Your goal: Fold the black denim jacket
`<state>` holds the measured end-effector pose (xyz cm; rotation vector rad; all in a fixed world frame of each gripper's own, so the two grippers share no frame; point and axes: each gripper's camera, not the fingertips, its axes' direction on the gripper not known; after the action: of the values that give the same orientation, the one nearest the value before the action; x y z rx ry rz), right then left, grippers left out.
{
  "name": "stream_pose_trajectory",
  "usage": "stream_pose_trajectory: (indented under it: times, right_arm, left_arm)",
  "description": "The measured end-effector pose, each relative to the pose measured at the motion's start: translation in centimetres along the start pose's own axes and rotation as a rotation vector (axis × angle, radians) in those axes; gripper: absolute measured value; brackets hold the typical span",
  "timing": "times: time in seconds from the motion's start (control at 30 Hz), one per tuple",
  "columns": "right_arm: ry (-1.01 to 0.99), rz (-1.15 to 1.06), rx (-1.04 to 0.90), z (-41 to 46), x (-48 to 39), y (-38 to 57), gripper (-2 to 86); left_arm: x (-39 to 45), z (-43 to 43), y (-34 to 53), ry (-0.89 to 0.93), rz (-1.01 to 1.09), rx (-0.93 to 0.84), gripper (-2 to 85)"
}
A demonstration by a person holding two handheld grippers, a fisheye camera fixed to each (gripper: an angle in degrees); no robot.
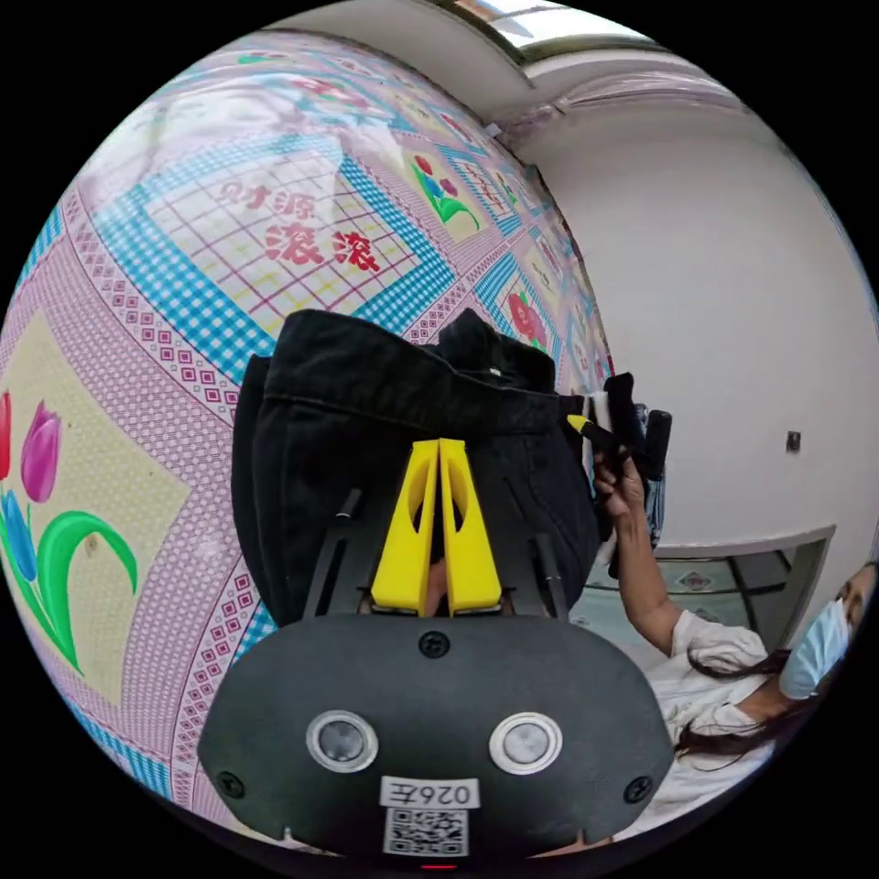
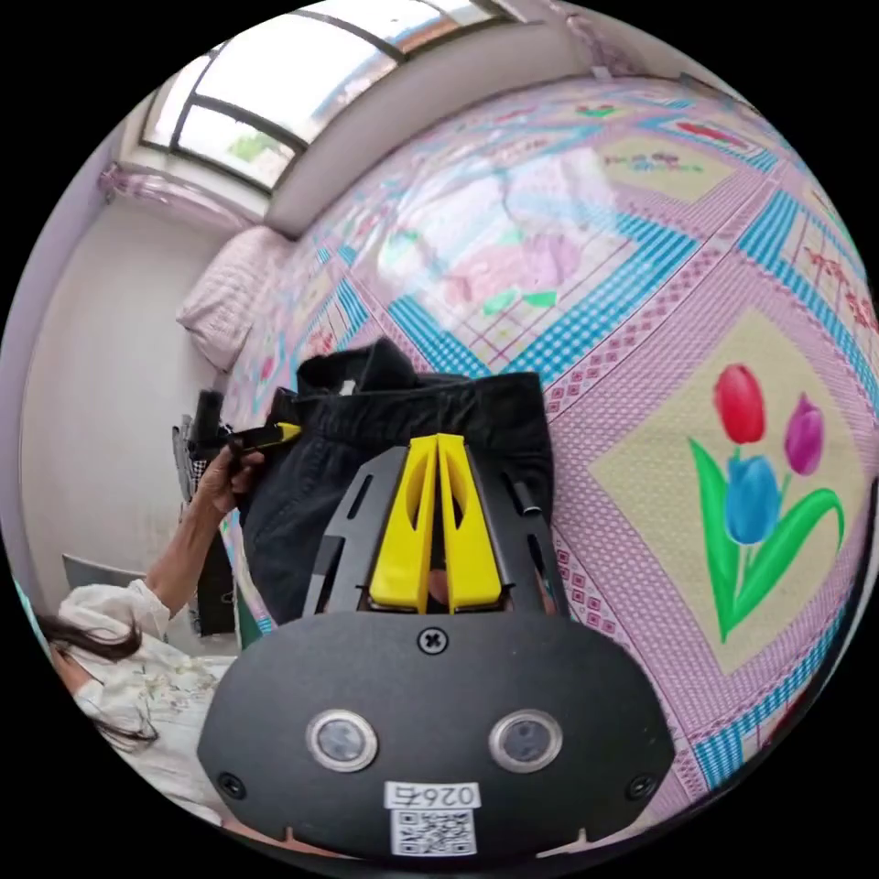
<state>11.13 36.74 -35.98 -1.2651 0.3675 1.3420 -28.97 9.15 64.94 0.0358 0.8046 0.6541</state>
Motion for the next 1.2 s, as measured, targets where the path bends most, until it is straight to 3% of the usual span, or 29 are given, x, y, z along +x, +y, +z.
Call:
stream_pose_trajectory:
  times: [0.07, 0.17, 0.27, 0.33, 0.37, 0.4, 0.47, 0.6, 0.73, 0.87, 1.03, 1.1, 1.17, 1.2]
  right_arm:
    - [0.045, -0.043, 0.057, -2.3, -1.6, 2.2, -0.9]
    - [-0.020, -0.161, 0.096, -4.5, -6.0, 7.7, -0.9]
    - [-0.090, -0.232, 0.112, -3.1, -11.1, 13.5, -0.9]
    - [-0.019, -0.259, 0.075, -0.5, -13.3, 16.0, -1.0]
    - [0.138, -0.279, 0.032, 2.0, -13.7, 17.2, -1.0]
    - [0.182, -0.275, 0.002, 3.9, -13.2, 17.9, -1.0]
    - [0.031, -0.175, 0.062, 2.8, -11.7, 18.3, -0.9]
    - [0.082, -0.050, 0.181, -2.1, -10.7, 23.0, -0.3]
    - [0.180, 0.040, 0.276, -4.6, -10.3, 28.6, 3.0]
    - [0.297, -0.078, 0.177, -2.2, -11.5, 29.0, 5.3]
    - [0.316, -0.254, 0.036, 0.3, -13.1, 24.6, -0.1]
    - [0.473, -0.354, 0.012, -1.6, -13.6, 23.7, -0.8]
    - [0.335, -0.255, -0.033, -1.8, -10.2, 23.2, -0.7]
    - [0.449, -0.220, -0.070, -1.2, -9.5, 23.4, -0.5]
  left_arm:
    - [3.1, -0.7, 2.9, -0.054, 0.112, 0.043, -1.0]
    - [7.7, -0.2, 8.1, 0.066, 0.248, 0.134, -1.0]
    - [10.1, 4.5, 11.3, 0.016, 0.280, 0.088, -1.0]
    - [9.3, 8.9, 11.7, -0.125, 0.297, -0.022, -0.9]
    - [7.9, 10.6, 11.9, -0.083, 0.301, -0.017, -0.9]
    - [6.8, 10.5, 11.8, -0.020, 0.251, 0.001, -1.0]
    - [4.5, 10.3, 11.8, 0.139, 0.094, -0.006, -1.0]
    - [6.9, 8.5, 14.4, -0.009, 0.206, 0.044, -1.0]
    - [6.0, 7.9, 16.4, -0.093, 0.178, 0.150, -1.0]
    - [2.6, 10.4, 15.0, -0.031, 0.135, 0.118, -1.0]
    - [-1.1, 11.1, 14.5, 0.129, 0.062, 0.130, -1.0]
    - [-1.2, 11.3, 14.0, 0.124, 0.080, 0.114, -1.0]
    - [-1.8, 11.5, 13.7, 0.137, 0.076, 0.114, -1.0]
    - [-1.9, 11.5, 13.6, 0.141, 0.074, 0.115, -1.0]
